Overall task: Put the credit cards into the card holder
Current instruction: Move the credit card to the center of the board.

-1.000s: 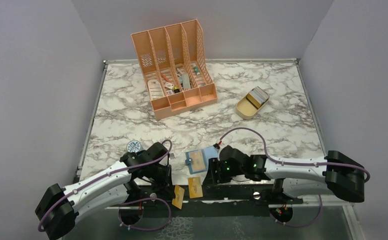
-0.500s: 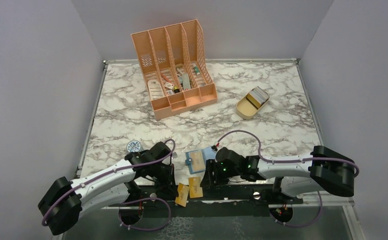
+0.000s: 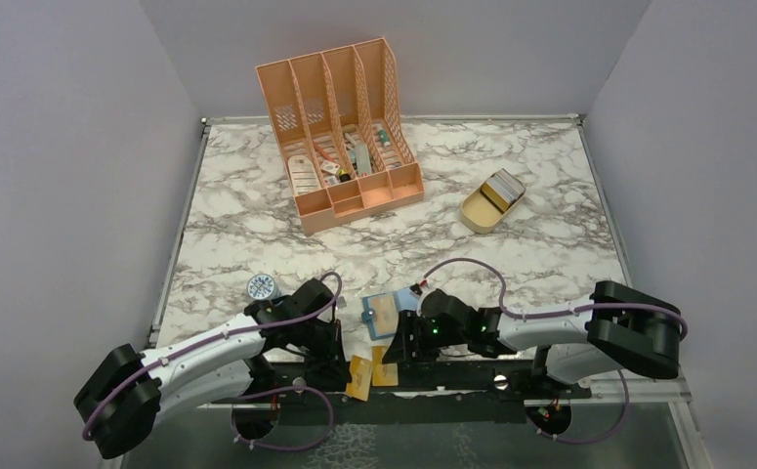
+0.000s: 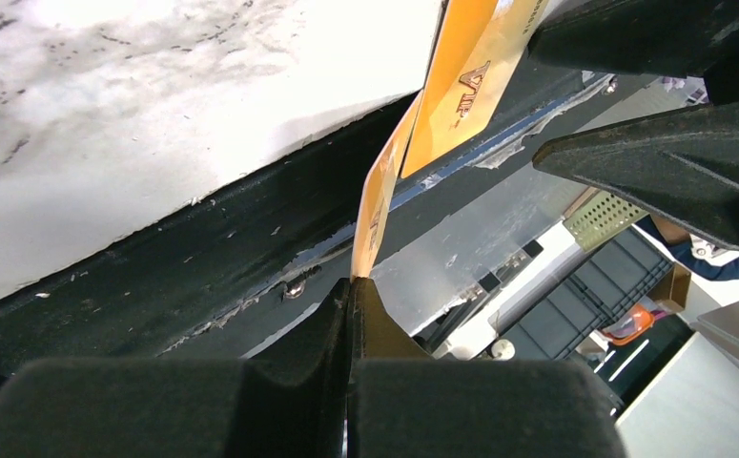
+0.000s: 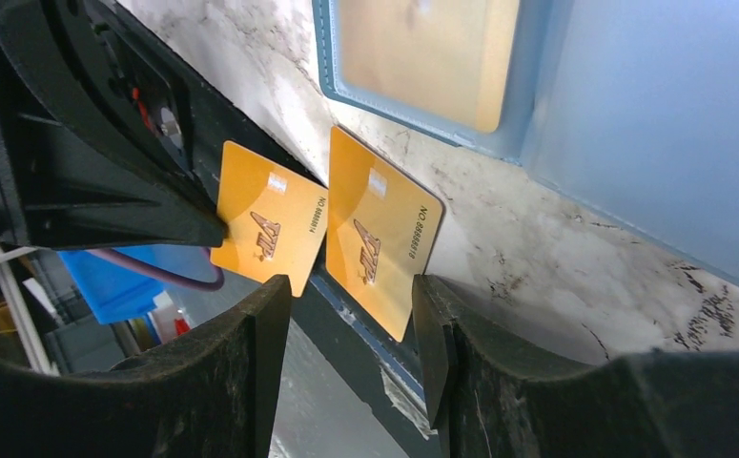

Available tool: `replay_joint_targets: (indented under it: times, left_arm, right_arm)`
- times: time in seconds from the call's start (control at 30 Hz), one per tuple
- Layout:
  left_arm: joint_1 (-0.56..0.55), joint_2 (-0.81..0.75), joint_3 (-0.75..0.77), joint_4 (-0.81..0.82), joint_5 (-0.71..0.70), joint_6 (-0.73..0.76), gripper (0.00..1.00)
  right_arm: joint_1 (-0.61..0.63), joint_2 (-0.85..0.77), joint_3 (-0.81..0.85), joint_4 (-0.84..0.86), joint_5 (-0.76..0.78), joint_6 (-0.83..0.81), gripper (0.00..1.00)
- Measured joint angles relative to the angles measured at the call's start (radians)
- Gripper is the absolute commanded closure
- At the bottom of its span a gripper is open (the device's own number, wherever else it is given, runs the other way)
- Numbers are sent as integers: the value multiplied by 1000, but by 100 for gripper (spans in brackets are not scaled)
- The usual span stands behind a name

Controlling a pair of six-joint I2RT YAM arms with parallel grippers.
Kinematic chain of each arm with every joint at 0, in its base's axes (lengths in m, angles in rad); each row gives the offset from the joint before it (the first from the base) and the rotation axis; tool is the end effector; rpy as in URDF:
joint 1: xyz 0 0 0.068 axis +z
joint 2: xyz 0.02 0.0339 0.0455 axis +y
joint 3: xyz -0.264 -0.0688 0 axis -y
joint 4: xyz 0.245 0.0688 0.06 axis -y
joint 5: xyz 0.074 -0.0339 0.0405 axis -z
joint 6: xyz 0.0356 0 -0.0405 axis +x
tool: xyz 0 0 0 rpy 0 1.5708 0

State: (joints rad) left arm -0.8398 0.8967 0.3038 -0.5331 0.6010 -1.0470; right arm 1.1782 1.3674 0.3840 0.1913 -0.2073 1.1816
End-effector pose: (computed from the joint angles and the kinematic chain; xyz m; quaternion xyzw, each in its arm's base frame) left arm 0.0761 -0.1150 0.1393 0.0314 -0.9334 0.3400 0.1100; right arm 0.0808 0.2142 0.1239 -0.0377 0.9203 0.3855 0.0554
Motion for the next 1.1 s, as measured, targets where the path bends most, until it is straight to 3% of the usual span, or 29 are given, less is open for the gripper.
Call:
replay_joint_targets:
  times: [0.5,1.1]
  left_arm:
    - [0,-58,-22,95,-1,-51,100]
    - [0,-97,-81,260,-3,-130,100]
  right_arm:
    - [0,13,-99,215,0,80,49]
    - [0,35,-28,153,-21,-90,45]
